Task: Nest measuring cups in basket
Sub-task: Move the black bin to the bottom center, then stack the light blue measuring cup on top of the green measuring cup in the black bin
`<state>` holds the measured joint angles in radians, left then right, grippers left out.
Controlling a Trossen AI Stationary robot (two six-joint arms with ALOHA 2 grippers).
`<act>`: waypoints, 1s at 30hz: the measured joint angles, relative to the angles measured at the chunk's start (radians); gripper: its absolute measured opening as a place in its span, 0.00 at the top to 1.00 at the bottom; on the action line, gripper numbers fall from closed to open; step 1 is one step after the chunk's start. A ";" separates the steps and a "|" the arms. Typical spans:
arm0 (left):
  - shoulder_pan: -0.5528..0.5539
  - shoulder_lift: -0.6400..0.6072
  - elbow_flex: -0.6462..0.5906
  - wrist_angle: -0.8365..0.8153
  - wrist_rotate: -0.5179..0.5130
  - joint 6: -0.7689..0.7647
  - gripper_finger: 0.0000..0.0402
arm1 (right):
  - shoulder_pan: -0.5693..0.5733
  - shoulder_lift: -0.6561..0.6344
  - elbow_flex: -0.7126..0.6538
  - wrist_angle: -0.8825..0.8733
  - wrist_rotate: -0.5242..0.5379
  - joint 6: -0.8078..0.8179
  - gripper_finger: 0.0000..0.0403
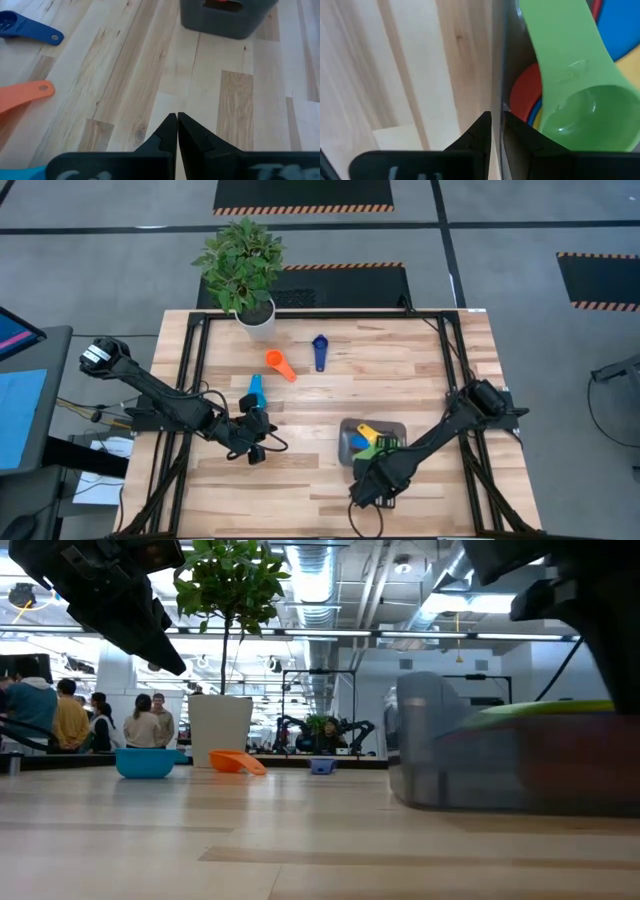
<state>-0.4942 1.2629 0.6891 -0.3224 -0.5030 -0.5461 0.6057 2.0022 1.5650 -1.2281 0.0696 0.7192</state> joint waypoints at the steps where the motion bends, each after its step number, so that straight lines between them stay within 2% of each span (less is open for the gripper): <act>1: 0.000 0.000 0.000 0.000 0.000 0.000 1.00 | 0.005 0.000 0.000 -0.002 0.000 0.012 0.83; 15: 0.000 0.000 0.000 0.000 -0.001 0.005 1.00 | 0.032 -0.023 0.005 -0.010 0.045 0.018 0.83; 20: 0.000 0.000 0.000 0.001 -0.020 0.004 1.00 | 0.017 -0.045 0.106 -0.078 0.091 -0.085 0.83; 24: 0.010 0.000 0.000 0.017 -0.113 0.009 1.00 | 0.009 -0.047 0.223 -0.326 0.242 -0.130 0.83; 27: 0.047 0.000 0.000 0.038 -0.215 0.011 1.00 | 0.006 -0.107 0.186 -0.317 0.412 -0.086 0.83; 28: 0.062 0.000 0.000 0.040 -0.257 0.011 1.00 | 0.017 -0.146 0.161 -0.295 0.465 -0.030 0.83; 30: 0.091 0.000 0.000 0.042 -0.328 0.011 1.00 | 0.018 -0.216 0.088 -0.349 0.637 0.143 0.83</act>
<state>-0.4032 1.2629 0.6891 -0.2805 -0.8309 -0.5352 0.6235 1.7861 1.6531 -1.5773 0.7070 0.8625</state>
